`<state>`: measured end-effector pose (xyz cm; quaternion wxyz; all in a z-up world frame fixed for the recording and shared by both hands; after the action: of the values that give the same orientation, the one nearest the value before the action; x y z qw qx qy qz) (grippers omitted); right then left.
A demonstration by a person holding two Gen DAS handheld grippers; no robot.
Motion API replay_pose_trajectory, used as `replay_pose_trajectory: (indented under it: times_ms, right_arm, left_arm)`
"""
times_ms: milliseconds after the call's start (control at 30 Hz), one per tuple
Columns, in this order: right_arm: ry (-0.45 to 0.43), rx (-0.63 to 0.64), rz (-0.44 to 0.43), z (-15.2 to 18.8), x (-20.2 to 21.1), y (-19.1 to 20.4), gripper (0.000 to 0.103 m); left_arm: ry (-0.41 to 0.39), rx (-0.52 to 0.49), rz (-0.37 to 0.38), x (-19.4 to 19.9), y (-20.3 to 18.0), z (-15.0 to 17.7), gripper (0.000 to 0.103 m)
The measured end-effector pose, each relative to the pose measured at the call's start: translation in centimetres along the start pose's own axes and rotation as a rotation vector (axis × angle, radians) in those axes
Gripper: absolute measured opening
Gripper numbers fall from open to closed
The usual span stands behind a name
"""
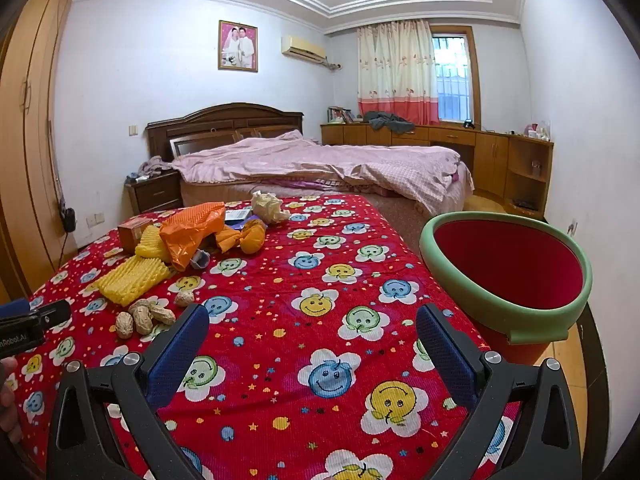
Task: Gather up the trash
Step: 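Grasp the yellow foam net with the left tool while the right tool grasps the orange bow-shaped foam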
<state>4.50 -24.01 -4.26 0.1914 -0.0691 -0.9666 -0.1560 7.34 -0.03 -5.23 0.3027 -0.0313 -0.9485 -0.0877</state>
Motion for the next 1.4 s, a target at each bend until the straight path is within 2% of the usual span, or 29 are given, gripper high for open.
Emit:
replay_pose_trajectory:
  times_ms: [200,400,500,733,933,1167,1333,1400]
  right_arm:
    - [0.004,-0.003,0.0,0.2,-0.2,0.0,0.103]
    - [0.05,0.019,-0.009,0.3,-0.7,0.3,0.103]
    - [0.077,0.021,-0.017,0.1,-0.8,0.4,0.103]
    - [0.098,-0.012,-0.047,-2.5,-0.7,0.5,0.103]
    - [0.117,-0.035,-0.06,-4.9,-1.3,0.2,0.103]
    - [0.17,-0.036,-0.077,-6.5,-2.8,0.2,0.103]
    - [0.203,0.005,-0.061,-6.4,-4.3,0.8,0.103]
    - [0.236,0.009,-0.061,-6.1,-5.2,1.0,0.103]
  left_arm:
    - [0.023,0.009,0.004,-0.2,0.3,0.2,0.099]
    - [0.047,0.012,0.054,-0.8,-0.4,-0.2,0.099]
    - [0.053,-0.027,0.084,-1.0,-1.4,-1.2,0.099]
    - [0.083,-0.106,0.114,-2.9,-2.3,-4.4,0.099]
    - [0.171,-0.113,0.186,-6.7,-3.6,-5.3,0.099]
    - [0.261,-0.089,0.202,-9.8,-4.0,-4.9,0.092]
    - [0.298,-0.064,0.226,-10.3,-4.5,-4.2,0.088]
    - [0.299,-0.08,0.253,-10.0,-5.0,-4.2,0.083]
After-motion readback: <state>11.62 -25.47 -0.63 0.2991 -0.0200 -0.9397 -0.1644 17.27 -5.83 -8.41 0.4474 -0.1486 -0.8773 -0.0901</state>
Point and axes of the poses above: each gripper's, at about its wrist camera, not at the fingertips, and x roughly against the way its jaws point, y to its left, z to its underside, the point moved 9 cm from there along -x, roughly the way its jaws point, and after that the axes turned 15 degrees about -x, right-handed, at the moved point
